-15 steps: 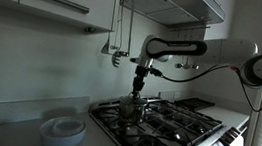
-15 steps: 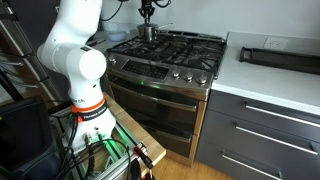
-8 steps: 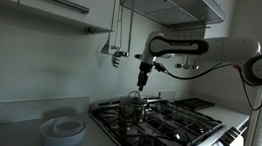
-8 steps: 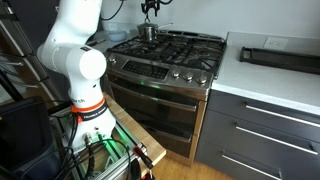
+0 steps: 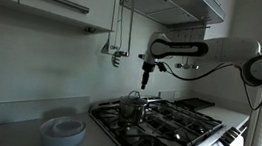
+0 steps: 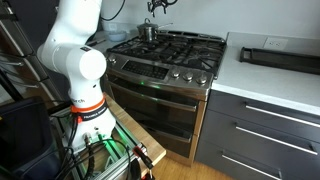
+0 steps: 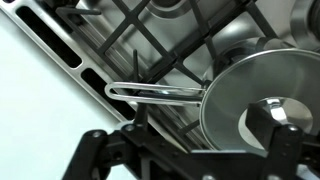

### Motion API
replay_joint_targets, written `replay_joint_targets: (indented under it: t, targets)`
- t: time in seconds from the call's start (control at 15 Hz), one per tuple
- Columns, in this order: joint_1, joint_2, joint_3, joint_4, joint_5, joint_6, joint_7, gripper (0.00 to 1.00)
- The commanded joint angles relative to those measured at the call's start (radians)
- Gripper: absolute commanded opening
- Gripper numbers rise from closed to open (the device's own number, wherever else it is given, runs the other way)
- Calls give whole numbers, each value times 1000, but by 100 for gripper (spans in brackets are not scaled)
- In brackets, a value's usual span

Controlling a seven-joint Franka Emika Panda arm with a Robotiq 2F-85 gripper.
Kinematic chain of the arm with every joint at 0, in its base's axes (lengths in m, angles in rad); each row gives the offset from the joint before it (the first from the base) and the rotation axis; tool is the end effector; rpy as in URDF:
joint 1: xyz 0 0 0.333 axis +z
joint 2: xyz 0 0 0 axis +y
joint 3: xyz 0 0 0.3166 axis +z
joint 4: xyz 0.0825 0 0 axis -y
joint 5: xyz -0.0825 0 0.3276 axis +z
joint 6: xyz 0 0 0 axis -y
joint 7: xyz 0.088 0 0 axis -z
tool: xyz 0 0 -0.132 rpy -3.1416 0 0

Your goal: Move the silver pot to the right

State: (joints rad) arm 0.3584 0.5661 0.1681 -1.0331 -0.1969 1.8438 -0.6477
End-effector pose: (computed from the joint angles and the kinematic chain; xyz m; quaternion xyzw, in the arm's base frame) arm 0.6194 0.2959 0.5262 0.8270 0.5455 0.1209 0.0618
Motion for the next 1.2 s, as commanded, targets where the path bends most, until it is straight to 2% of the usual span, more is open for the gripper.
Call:
replay_joint_targets:
  t: [0.0, 0.33, 0.53, 0.6, 0.67, 0.93, 1.13]
  targets:
    - [-6, 9, 3, 0, 0, 2, -32, 100]
    - [-44, 32, 23, -23, 8, 69, -275, 100]
    - [-61, 40, 28, -50, 7, 185, -390, 100]
    - [-63, 47, 21, -53, 18, 211, -356, 100]
    - [-44, 48, 10, -24, 4, 159, -333, 100]
    - [-51, 58, 10, -27, 4, 193, -334, 100]
    - [-66, 64, 30, -50, 6, 249, -429, 100]
